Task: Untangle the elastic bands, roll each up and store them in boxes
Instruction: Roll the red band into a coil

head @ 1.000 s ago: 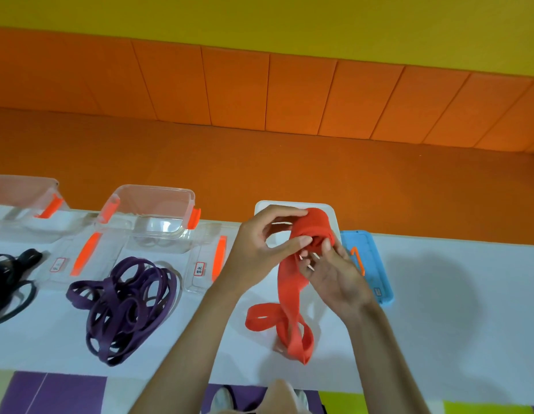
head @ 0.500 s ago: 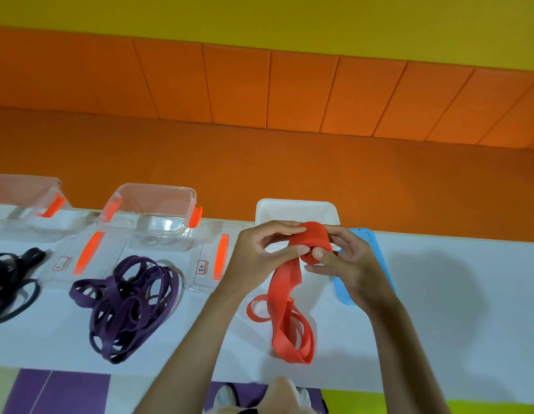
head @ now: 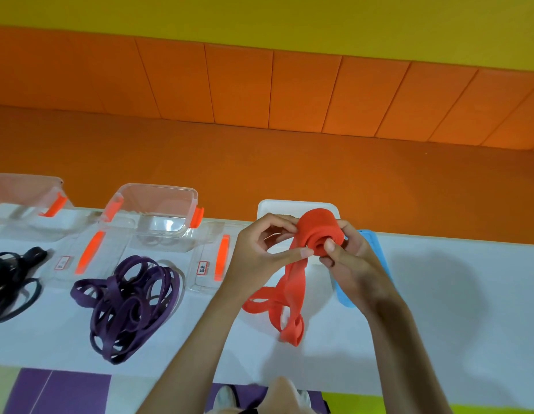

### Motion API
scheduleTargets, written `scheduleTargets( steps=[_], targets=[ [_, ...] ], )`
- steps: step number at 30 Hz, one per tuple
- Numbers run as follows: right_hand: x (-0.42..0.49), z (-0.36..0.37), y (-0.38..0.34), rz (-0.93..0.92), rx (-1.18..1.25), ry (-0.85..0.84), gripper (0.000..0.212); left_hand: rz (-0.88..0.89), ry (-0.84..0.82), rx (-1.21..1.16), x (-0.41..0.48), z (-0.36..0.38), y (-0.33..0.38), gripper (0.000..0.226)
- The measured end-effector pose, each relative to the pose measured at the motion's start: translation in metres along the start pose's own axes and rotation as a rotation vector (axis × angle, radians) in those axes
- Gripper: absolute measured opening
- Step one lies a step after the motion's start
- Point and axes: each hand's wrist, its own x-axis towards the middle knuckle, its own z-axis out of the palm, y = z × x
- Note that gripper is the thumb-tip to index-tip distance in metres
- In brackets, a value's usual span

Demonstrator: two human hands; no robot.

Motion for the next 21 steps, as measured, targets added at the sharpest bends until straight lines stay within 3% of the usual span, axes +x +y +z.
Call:
scheduleTargets(
  steps=[2, 4, 10, 15, 21],
  targets=[
    [0.003, 0.001, -0.008, -0.061, 0.103, -0.057, 0.047, 0.043, 0.01, -0.029, 0.002, 0.005, 0.006, 0.039],
    [0.004, 0.005, -0.014, -0.105, 0.125, -0.068, 0.053, 0.082, 0.036, -0.058, 0.005, 0.009, 0.013, 0.039],
    [0.007, 0.006, -0.01, -0.109, 0.141, -0.002, 0.032, 0.123, 0.037, -0.063, 0.017, 0.012, 0.032, 0.042],
    [0.006, -0.004, -0.006, -0.022, 0.058, 0.016, 0.068, 0.002, -0.009, -0.018, 0.015, 0.004, 0.021, 0.043],
    [0.005, -0.012, 0.009, 0.072, -0.052, 0.001, 0.065, -0.15, -0.074, 0.004, 0.01, -0.01, -0.002, 0.043]
  ],
)
